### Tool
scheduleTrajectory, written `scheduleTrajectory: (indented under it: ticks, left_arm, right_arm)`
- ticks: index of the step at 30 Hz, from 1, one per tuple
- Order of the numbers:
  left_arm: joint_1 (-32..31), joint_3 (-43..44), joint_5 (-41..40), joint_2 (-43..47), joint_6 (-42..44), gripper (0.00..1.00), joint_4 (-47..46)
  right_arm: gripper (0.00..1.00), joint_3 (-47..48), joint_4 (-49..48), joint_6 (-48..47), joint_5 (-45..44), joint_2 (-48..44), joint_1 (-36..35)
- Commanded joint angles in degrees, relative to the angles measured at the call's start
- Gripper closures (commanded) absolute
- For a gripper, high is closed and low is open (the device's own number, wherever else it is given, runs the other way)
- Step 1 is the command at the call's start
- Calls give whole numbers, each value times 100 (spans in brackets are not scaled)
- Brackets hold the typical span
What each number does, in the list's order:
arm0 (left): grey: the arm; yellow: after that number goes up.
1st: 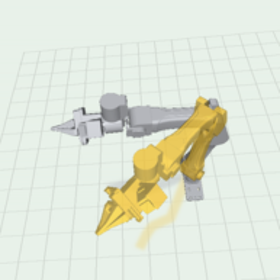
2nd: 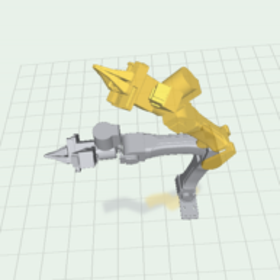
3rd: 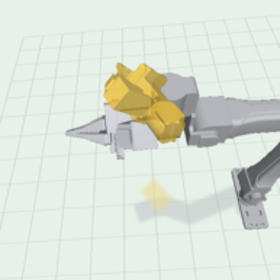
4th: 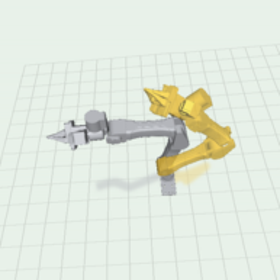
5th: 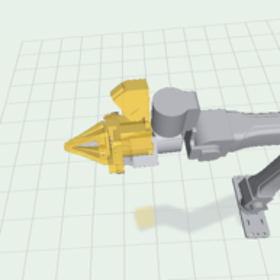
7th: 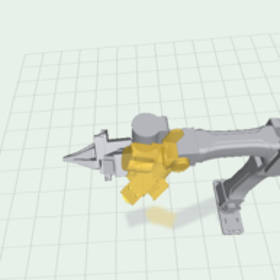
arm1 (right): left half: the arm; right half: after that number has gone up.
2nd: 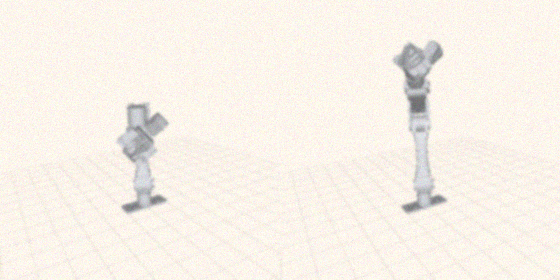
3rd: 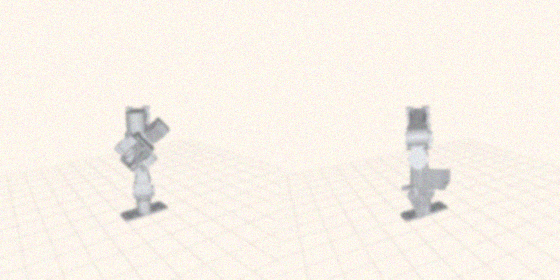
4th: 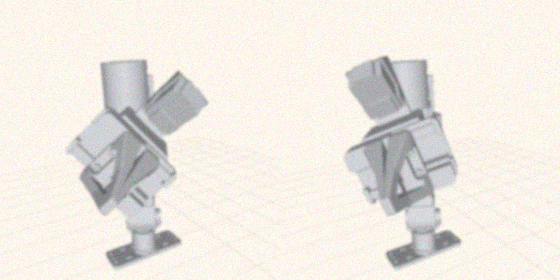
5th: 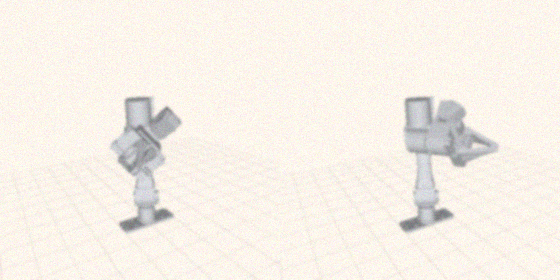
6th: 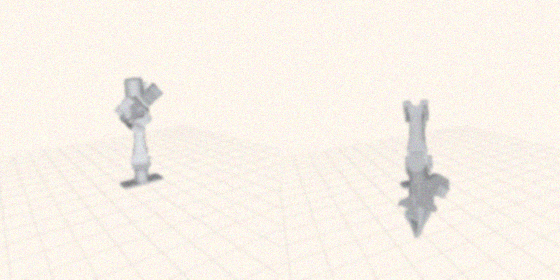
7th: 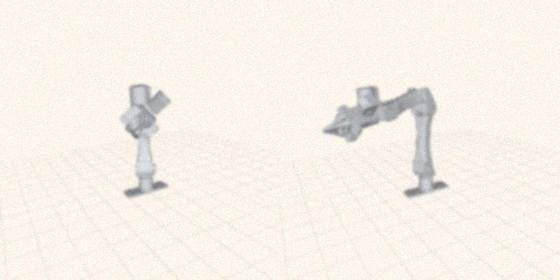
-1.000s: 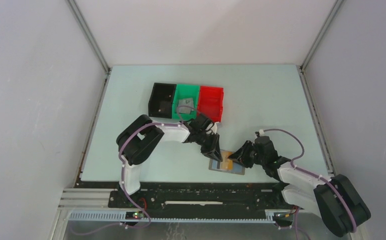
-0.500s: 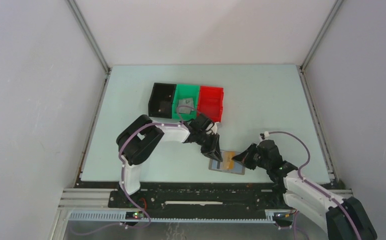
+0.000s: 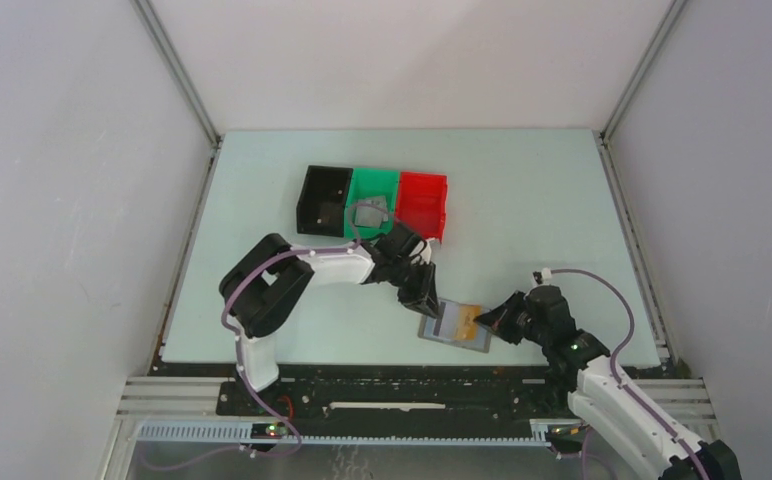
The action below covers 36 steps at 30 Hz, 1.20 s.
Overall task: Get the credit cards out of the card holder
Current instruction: Remove the credit card from the card holder, then place the credit card in the storage box.
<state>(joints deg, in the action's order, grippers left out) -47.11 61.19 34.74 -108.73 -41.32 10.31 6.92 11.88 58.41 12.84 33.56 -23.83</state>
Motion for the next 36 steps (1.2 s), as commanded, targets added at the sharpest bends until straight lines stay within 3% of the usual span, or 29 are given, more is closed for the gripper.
scheduleTrajectory:
  ticks: [1,11,22,36]
  left_arm:
    - [36,244,-206,501,244,79,294]
    - [354,60,-338,1137,322,77,156]
    - [737,-357,1075,1481,214,57,-780]
    - [919,-870,1943,1329,-453,54,-2090]
  right_arm:
    - [100,344,667,-208,-281,-187,43]
    - [100,654,711,-237,-261,-216,62]
    - [100,776,262,-343,34,-419,63]
    - [100,750,-1084,-55,887,-497,63]
